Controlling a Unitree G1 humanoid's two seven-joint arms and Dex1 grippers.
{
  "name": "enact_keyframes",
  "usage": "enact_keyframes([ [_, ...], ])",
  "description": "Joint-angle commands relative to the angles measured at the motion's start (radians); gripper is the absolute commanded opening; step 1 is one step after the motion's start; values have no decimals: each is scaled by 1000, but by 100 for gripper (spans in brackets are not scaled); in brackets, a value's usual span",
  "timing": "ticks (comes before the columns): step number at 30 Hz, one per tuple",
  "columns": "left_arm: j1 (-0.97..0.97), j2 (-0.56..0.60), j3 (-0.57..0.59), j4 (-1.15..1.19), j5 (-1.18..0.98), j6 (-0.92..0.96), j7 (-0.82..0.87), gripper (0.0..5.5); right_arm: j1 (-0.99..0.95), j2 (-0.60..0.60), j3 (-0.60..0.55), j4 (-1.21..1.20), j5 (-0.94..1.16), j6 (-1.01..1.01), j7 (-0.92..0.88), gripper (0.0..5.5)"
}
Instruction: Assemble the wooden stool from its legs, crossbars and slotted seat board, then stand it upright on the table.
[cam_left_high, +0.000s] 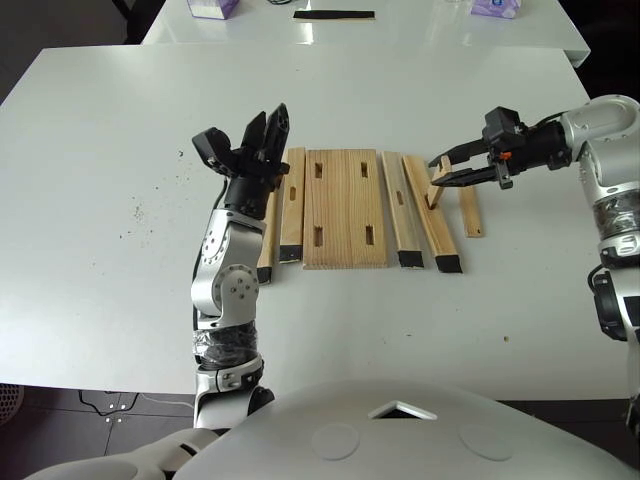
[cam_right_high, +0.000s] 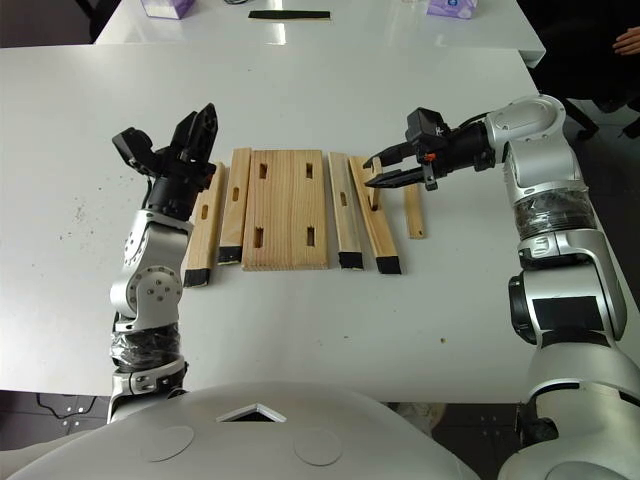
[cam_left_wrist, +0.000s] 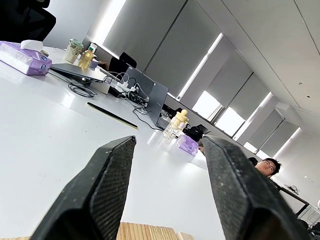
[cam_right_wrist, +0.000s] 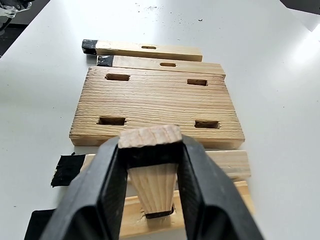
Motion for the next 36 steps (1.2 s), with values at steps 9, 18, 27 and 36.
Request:
enact_keyframes([
  [9,-6,8,-13,32,21,3,-12,249,87,38,-46,127,-44,17,-28,132],
  [18,-18,15,-18,47,30,9,-19,249,141,52,-24,155,-101,-8,-71,132],
  [27,-33,17,-19,69,35,-1,-29,249,136,58,-24,190,-101,2,-94,132],
  [36,-29,33,5,66,32,-4,-29,249,125,82,-114,77,-41,4,-153,231],
])
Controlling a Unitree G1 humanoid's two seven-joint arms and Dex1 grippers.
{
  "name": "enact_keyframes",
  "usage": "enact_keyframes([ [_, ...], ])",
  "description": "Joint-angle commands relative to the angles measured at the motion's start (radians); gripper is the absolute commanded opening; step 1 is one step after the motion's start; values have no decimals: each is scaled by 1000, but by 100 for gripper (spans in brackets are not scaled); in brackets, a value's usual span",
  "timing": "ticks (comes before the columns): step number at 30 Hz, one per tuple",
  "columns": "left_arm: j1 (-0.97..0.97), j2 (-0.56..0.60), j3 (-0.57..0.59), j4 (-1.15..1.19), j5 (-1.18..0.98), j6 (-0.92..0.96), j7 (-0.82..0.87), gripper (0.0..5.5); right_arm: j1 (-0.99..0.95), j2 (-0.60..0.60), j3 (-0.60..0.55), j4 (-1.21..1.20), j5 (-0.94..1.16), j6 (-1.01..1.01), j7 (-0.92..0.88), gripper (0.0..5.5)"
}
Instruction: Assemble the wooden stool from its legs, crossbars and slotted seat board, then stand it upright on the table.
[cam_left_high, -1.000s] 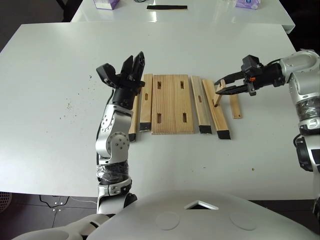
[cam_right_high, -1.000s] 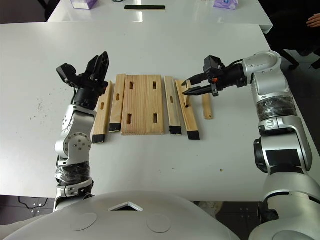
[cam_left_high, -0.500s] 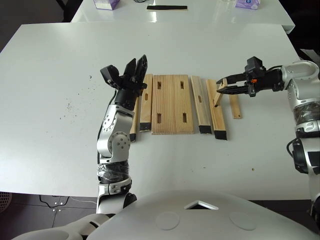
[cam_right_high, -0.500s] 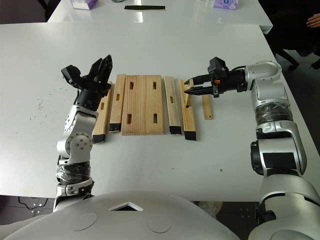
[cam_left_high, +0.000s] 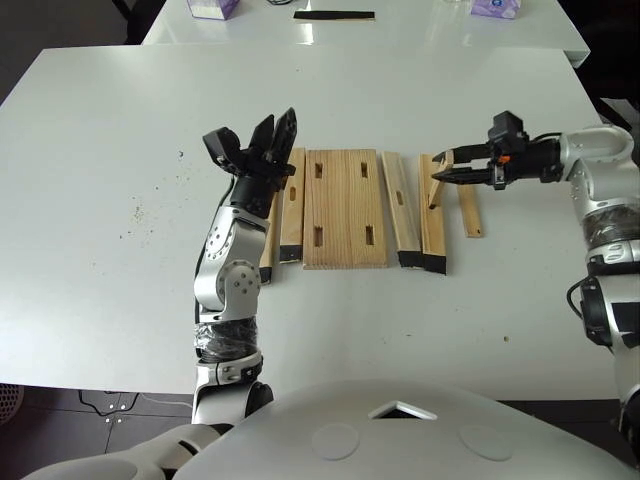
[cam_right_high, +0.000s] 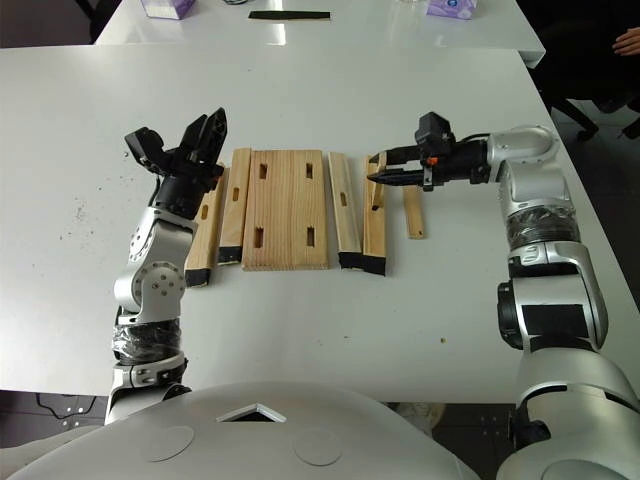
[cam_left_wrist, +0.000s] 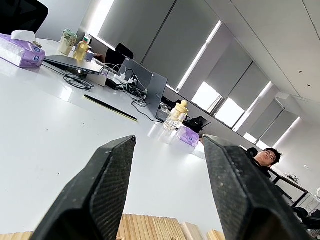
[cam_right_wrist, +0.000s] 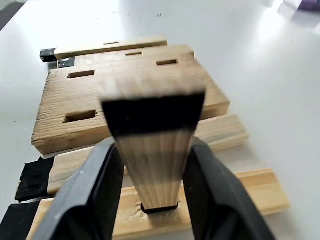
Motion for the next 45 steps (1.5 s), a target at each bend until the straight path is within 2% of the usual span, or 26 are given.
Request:
enact_keyframes([
  [1,-5,12,13,3,11,-5,1,249,19,-19,-20,-98,-12,23,-21,245],
  [4,-2,8,14,-1,15,-8,4,249,61,-49,-20,-154,-35,57,-54,278],
  [9,16,-5,4,-5,24,-21,6,249,122,-136,-66,-273,-9,137,-58,278],
  [13,31,-13,5,0,33,-34,6,249,100,-191,-129,-392,47,233,-54,278],
  [15,32,-19,7,1,36,-41,10,249,41,-164,-174,-447,118,325,-85,278],
  [18,15,-25,9,22,44,-48,16,249,-24,-40,-217,-578,237,460,-221,278],
  [23,-11,-25,8,47,44,-38,12,249,61,93,-129,-712,165,433,-419,278],
  [28,4,-14,10,45,41,-30,5,249,112,95,-156,-738,190,468,-461,278],
  [35,-7,-12,19,48,42,-31,11,249,62,136,-251,-780,345,578,-515,278],
  [41,-29,-13,16,76,44,-32,-1,249,213,144,-96,-638,140,418,-542,278],
  [45,-4,-12,-3,75,55,-26,-12,249,230,158,-96,-609,135,376,-544,278],
])
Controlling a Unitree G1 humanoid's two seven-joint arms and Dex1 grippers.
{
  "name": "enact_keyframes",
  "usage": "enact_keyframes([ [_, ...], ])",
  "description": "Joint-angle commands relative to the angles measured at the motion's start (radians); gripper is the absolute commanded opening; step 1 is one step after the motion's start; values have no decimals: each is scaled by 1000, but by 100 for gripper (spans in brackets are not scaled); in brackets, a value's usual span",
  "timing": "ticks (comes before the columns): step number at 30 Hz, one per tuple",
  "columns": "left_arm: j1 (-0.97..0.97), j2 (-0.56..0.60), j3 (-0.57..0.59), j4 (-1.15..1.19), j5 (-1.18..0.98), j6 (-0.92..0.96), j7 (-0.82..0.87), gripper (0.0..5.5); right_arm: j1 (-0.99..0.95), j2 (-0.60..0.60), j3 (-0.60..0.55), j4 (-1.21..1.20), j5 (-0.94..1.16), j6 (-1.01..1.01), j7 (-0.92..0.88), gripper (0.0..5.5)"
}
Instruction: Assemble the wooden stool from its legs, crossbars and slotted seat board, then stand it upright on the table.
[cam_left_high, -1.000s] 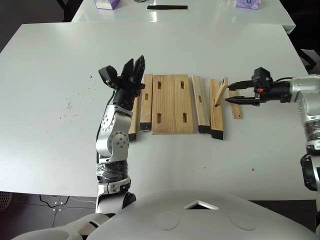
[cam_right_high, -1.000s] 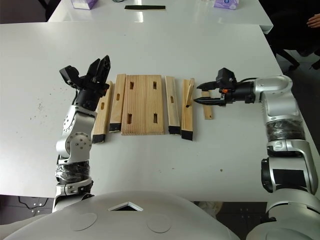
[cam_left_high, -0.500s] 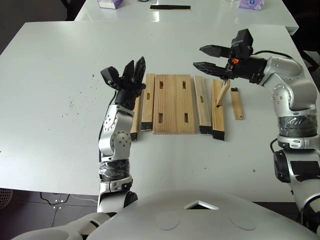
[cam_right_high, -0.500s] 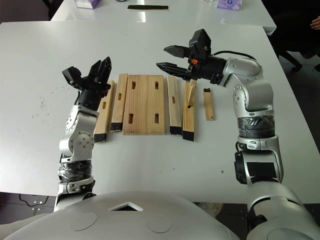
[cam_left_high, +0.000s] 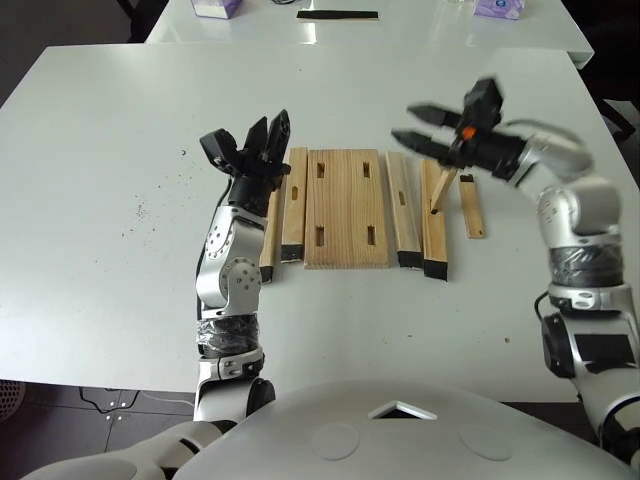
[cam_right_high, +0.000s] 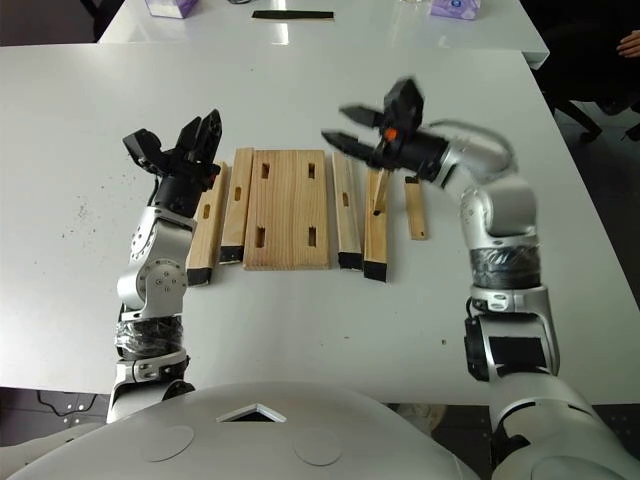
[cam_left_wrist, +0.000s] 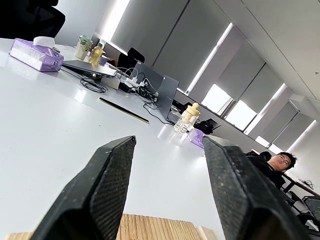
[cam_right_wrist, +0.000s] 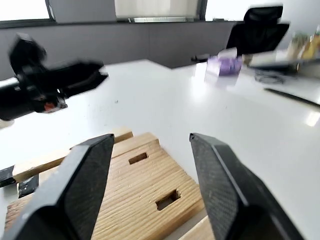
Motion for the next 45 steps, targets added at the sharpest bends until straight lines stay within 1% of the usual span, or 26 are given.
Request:
enact_keyframes([
  [1,24,5,-19,0,15,16,-9,249,38,14,5,38,-3,27,-9,278],
  [4,39,5,-19,-9,13,12,-5,249,-11,19,-50,-56,94,97,-18,278],
  [8,49,-2,-15,-26,10,7,9,249,-98,18,-150,-216,257,266,-105,278],
  [10,59,-7,-11,-36,9,3,16,249,-59,-17,-132,-304,254,328,-134,278],
  [12,76,-10,-3,-49,9,0,25,249,64,-74,-45,-391,145,302,-148,278],
  [15,104,-9,8,-69,9,6,41,249,347,-170,73,-502,-41,164,-158,278],
  [18,121,3,22,-77,8,22,58,249,555,-205,77,-521,-131,70,-177,278],
  [20,122,14,25,-81,6,34,62,249,621,-211,60,-522,-152,74,-199,278],
  [23,105,29,25,-83,8,53,63,249,673,-178,51,-497,-218,112,-307,278],
  [27,68,38,24,-76,0,79,66,249,692,-40,22,-512,-201,197,-464,336],
  [30,59,39,18,-74,-3,89,62,249,680,34,1,-514,-195,260,-547,363],
  [32,60,36,12,-73,-3,93,58,249,674,56,-9,-515,-185,298,-570,363],
  [36,76,23,3,-68,9,84,60,249,625,65,5,-490,-241,352,-629,363],
  [41,68,17,2,-55,22,76,62,249,616,51,42,-503,-259,408,-619,363],
  [45,80,21,9,-60,26,83,59,249,631,45,42,-541,-261,436,-620,308],
])
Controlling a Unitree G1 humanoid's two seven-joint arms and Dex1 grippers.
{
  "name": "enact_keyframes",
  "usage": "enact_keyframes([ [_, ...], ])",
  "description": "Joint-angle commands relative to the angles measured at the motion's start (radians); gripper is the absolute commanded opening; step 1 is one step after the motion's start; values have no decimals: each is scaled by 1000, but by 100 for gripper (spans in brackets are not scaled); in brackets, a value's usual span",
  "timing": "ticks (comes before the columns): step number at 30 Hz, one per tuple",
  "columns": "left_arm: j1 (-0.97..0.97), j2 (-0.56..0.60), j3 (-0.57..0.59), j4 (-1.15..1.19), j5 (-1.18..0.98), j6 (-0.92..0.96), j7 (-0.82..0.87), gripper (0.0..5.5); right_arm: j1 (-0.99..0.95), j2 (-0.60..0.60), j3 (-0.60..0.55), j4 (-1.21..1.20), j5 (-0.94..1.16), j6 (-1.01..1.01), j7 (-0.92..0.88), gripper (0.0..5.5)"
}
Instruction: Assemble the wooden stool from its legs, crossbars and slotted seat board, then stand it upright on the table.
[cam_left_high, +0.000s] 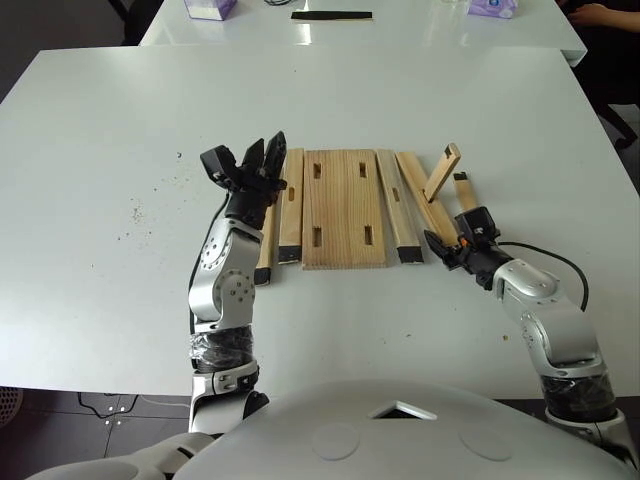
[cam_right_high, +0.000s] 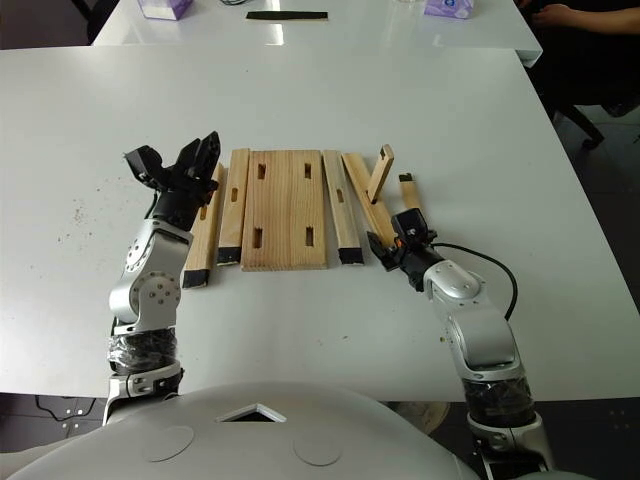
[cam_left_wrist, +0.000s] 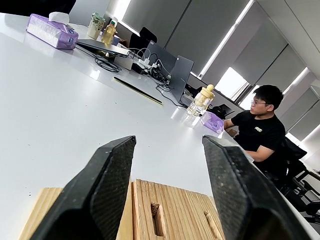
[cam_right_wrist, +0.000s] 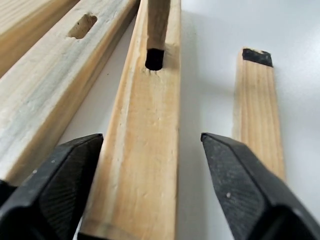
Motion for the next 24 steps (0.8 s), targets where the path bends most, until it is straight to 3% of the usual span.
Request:
enact_keyframes([
  [1,10,6,-1,-1,9,4,1,249,29,-12,0,-33,-7,57,-5,296],
  [7,13,15,4,-19,2,24,4,249,92,-17,-30,-119,9,172,-20,213],
  [14,-7,30,19,-22,-5,55,19,249,42,22,-55,-156,16,177,-50,211],
  [18,-53,32,71,-71,-76,85,47,249,-202,196,-261,-116,195,162,-94,206],
  [21,-144,28,135,-100,-233,124,51,249,-499,306,-480,26,489,225,-123,206],
  [24,-216,37,125,-90,-307,169,29,267,-617,316,-537,114,680,251,-60,206],
])
